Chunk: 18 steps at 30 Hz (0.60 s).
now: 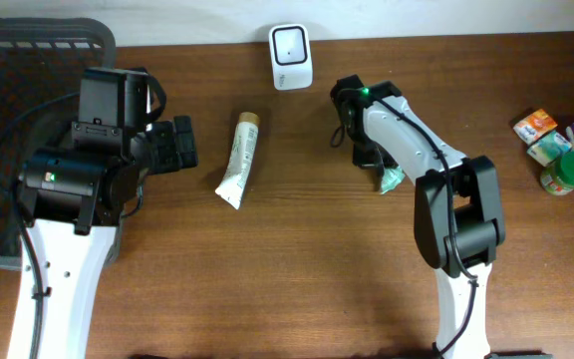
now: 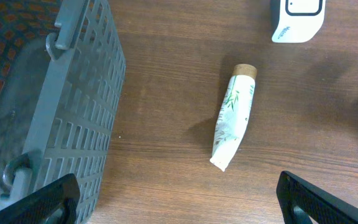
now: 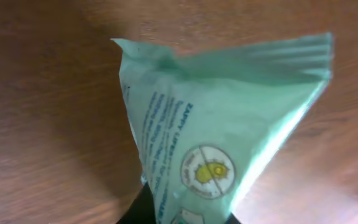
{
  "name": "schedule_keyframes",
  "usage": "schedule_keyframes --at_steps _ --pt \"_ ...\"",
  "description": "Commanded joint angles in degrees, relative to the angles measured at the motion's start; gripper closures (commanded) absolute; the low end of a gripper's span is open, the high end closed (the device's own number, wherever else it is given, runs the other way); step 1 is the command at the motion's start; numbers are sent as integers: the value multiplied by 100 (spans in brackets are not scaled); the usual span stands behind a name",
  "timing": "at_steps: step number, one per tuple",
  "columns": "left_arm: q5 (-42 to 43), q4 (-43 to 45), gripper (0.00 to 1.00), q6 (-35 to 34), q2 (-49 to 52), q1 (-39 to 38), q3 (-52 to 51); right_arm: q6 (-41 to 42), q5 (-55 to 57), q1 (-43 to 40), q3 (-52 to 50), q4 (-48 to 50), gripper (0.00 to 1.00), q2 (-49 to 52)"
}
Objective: Scan the item barcode
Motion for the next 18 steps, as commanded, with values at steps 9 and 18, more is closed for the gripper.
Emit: schedule_keyframes --at_steps 9,18 --pt "-81 -7 1 87 -2 20 4 31 -734 925 -35 260 67 15" --pt "-79 -7 1 87 -2 20 4 -271 -719 1272 2 402 96 13"
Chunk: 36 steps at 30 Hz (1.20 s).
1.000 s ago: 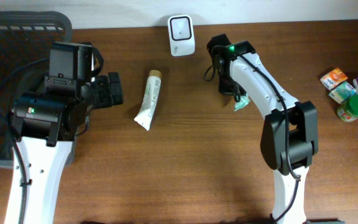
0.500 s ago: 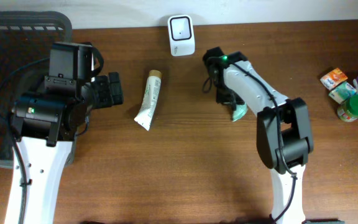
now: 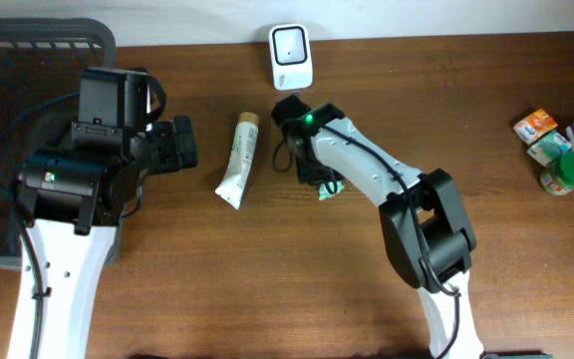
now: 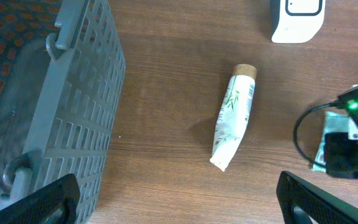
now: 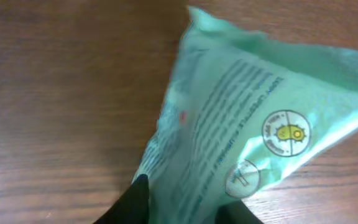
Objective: Scan the item barcode
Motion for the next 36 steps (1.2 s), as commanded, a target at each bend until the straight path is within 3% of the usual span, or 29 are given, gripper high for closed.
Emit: schedule_keyframes --at_steps 1,8,19,22,26,34,36 --pt "-79 -9 1 87 -2 20 4 -68 363 -31 35 -229 96 13" --pt "-79 -9 1 87 -2 20 4 -66 2321 -74 173 -1110 96 15" --pt "-79 -9 1 90 -2 20 4 -68 2490 -186 -1220 -225 95 26" --pt "-79 -9 1 87 -2 20 4 -70 2159 -140 -1178 -225 76 26" --pt "-81 -9 1 87 -2 20 4 -70 1314 -9 -789 -236 64 24" --pt "-81 -9 1 87 -2 20 4 -160 -328 4 494 -634 60 24" --pt "-81 -9 1 87 -2 20 4 -284 -393 -33 708 -841 53 24"
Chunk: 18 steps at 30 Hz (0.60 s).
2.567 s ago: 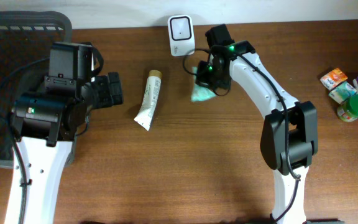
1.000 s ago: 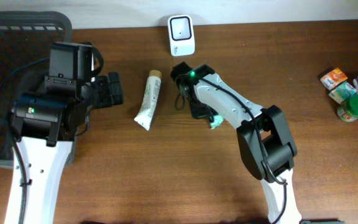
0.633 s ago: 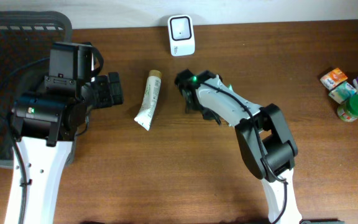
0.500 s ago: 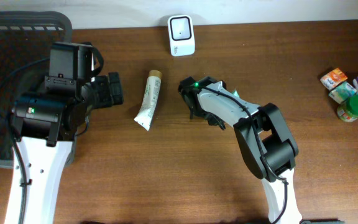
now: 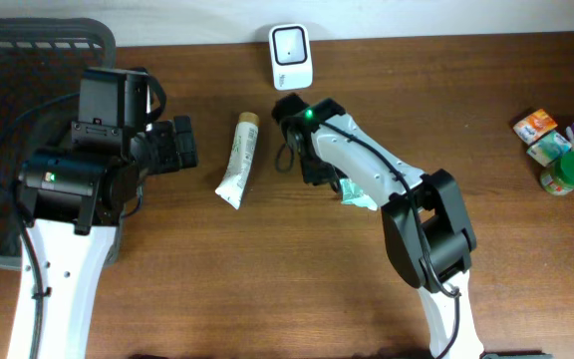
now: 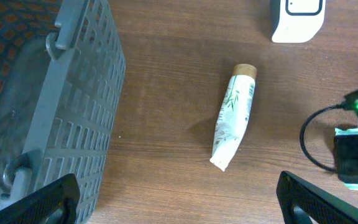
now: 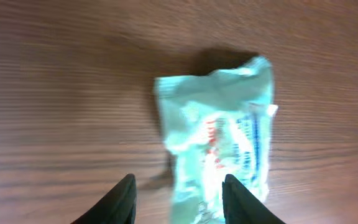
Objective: Scan the item barcode
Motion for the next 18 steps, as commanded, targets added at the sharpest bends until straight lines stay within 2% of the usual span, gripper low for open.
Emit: schedule_keyframes --at_steps 1,5,7,9,11,12,15,18 --pt "-79 -7 1 87 -2 20 4 -127 -546 -52 439 -310 48 17" --pt "-79 -7 1 87 -2 20 4 -407 -573 -358 702 -693 30 17" --pt "-79 -7 1 87 -2 20 4 -841 -918 -691 702 -756 23 17" --pt "-79 -7 1 87 -2 20 4 -1471 -1679 -1012 686 -798 22 17" --pt "-76 -7 1 87 -2 20 4 -2614 -2953 -1471 638 -944 22 17" --pt "-79 -7 1 87 -2 20 4 -2905 -3244 -1596 599 -992 23 17" --pt "-79 -7 1 87 -2 20 4 -3595 -3554 -1976 404 -1163 23 17" --pt "-79 -7 1 87 -2 20 4 -3856 -3556 -2277 190 -1167 21 17"
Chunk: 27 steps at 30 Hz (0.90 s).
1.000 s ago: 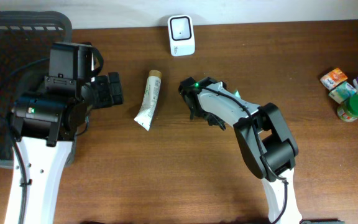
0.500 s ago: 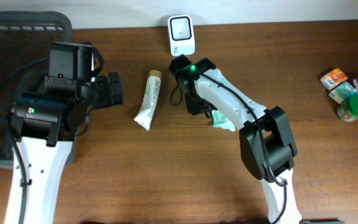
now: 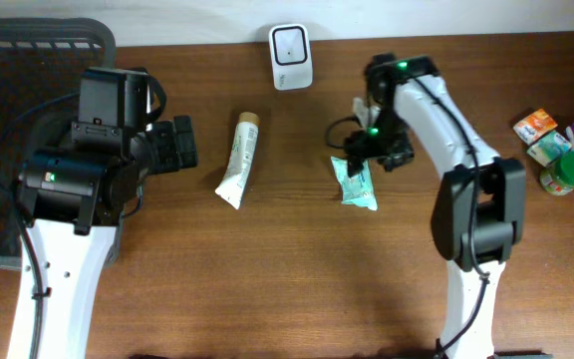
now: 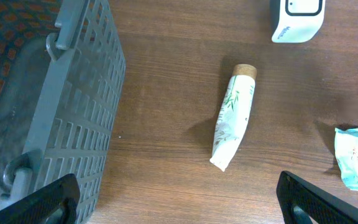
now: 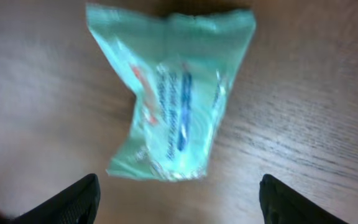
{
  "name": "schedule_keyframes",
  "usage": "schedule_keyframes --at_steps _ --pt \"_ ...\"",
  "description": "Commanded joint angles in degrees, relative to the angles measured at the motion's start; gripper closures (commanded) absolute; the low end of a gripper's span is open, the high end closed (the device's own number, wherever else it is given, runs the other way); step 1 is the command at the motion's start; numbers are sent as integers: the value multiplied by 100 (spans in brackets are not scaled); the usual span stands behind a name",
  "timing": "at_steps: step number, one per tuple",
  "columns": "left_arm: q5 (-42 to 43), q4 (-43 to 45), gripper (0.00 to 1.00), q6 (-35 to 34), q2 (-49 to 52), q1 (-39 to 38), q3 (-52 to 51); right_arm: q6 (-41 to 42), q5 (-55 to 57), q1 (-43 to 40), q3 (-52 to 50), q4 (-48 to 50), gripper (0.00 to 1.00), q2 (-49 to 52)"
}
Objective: Scan the item barcode
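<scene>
A green packet (image 3: 355, 181) lies flat on the wooden table, in front and to the right of the white scanner (image 3: 292, 45). My right gripper (image 3: 375, 148) hovers just above its far right, open, nothing between the fingers. In the right wrist view the packet (image 5: 173, 93) lies ahead of the wide-apart fingertips (image 5: 67, 200). My left gripper (image 3: 184, 143) is open at the left, beside a white tube (image 3: 238, 160). The left wrist view shows the tube (image 4: 234, 115), the scanner (image 4: 297, 18) and the packet (image 4: 356, 165).
A dark grey mesh basket (image 3: 8, 100) stands at the left edge, its wall (image 4: 73, 112) close to my left gripper. Several small packages and a green-lidded jar (image 3: 564, 172) sit at the far right.
My right gripper has drawn back to the right and away from the green packet, and its jaws stand wider apart. The packet lies where it was. The left arm has not moved.
My right gripper held the green packet right of the scanner. Then it held it lower left, in front of the scanner. Then the packet lay on the table with the jaws open over it. Now the gripper is off to the packet's right.
</scene>
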Motion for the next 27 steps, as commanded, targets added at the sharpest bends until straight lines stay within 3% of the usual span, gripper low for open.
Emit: schedule_keyframes --at_steps 1,3,4,6,19,20,25,27 --pt "-76 -7 1 87 -2 20 4 -828 -623 -354 -323 39 21 17" --pt "-79 -7 1 87 -2 20 4 -828 -1104 -603 -459 153 23 17" --pt "-79 -7 1 87 -2 20 4 -826 -1366 -710 -525 234 32 20" --pt "-79 -7 1 90 -2 20 4 -826 -1731 -835 -675 374 40 17" --pt "-79 -7 1 87 -2 20 4 -503 -1853 -354 -1547 1674 54 20" --pt "-79 -7 1 87 -2 20 4 -474 -1838 -332 -1547 1766 59 20" --pt "-79 -7 1 87 -2 20 4 -258 -1836 -308 -1547 1917 60 20" --pt "-79 -7 1 87 -2 20 4 -219 -1832 -313 -1547 1956 52 20"
